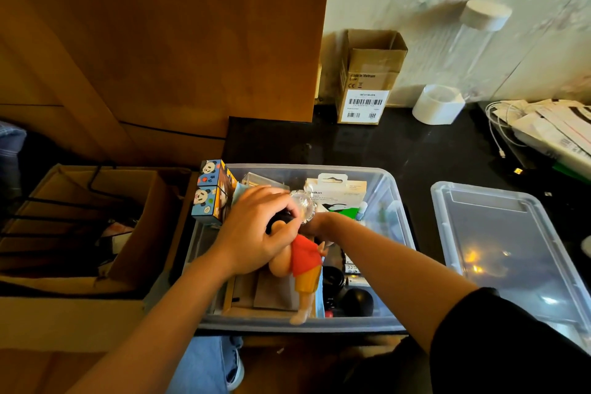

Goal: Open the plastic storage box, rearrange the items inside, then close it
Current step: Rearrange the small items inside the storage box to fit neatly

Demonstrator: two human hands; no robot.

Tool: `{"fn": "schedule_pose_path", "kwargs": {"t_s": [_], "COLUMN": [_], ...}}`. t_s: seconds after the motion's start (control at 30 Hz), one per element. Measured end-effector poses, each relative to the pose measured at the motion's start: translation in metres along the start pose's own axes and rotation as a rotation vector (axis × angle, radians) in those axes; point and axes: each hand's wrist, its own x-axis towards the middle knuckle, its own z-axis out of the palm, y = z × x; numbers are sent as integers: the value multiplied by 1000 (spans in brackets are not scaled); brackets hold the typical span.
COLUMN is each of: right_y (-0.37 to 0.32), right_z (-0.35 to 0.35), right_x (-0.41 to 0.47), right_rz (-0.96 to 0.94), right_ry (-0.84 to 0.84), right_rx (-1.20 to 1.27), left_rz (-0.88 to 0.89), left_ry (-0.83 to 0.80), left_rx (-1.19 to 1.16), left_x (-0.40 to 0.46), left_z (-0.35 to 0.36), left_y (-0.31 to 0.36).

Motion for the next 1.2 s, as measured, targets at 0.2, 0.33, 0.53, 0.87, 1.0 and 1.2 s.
{"fn": "schedule_pose_path", "kwargs": {"t_s": [0.2, 0.33, 0.53, 0.87, 1.0, 1.2], "right_y": [2, 5, 3, -11, -15, -9], "right_z": [2, -2, -6, -5, 0, -7], "right_x": [2, -8, -28, -52, -54, -48], "right_rz": [-5, -20, -16, 35, 61, 54], "right_ry": [2, 45, 43, 67, 17, 167], "right_rx": [-25, -54, -164, -426, -424, -594], "left_rz": [21, 29, 23, 68, 64, 81], "left_ry": [12, -7, -64, -92, -105, -93], "left_rx": [-1, 21, 4, 44, 53, 47], "left_x": [2, 6, 14, 17, 17, 16], "left_z": [4, 7, 11, 10, 9, 9], "left_y": [1, 1, 4, 4, 2, 4]}}
